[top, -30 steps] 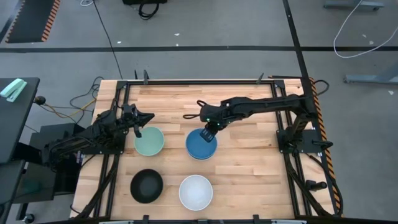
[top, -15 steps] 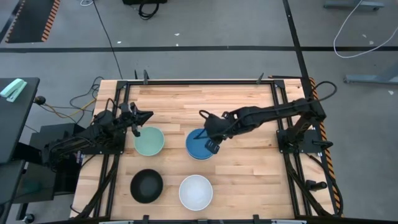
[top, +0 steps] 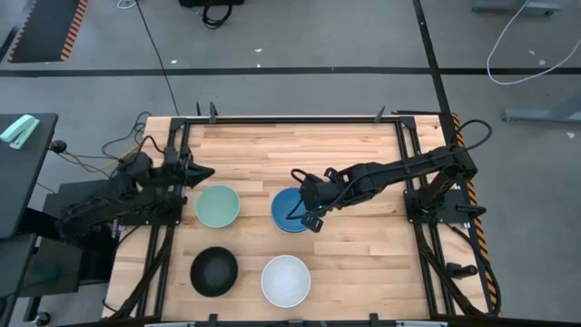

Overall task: Nest bowls inside each other
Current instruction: Stack the light green bowl on top of the blue bowl

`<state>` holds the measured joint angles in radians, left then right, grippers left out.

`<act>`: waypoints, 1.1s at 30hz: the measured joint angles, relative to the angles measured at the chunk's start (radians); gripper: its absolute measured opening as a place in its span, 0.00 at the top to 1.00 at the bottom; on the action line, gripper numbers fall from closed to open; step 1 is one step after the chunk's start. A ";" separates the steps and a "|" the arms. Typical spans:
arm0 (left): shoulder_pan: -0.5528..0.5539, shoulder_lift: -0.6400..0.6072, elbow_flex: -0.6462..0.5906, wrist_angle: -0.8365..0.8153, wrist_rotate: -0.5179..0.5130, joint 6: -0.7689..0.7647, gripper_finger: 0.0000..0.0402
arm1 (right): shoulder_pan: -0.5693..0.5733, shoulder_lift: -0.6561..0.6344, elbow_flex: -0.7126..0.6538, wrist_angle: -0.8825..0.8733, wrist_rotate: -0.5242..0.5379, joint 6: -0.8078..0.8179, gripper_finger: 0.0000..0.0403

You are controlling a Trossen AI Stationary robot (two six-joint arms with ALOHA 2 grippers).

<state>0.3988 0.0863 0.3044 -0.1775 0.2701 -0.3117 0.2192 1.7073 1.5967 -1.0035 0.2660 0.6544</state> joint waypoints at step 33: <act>-0.170 0.746 0.438 -0.948 -0.163 -0.070 0.84 | 0.077 0.001 0.000 -0.001 0.031 0.084 0.82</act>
<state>0.2290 0.8323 0.7421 -1.1254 0.1068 -0.3816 0.2962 1.7084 1.5963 -1.0042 0.2974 0.7388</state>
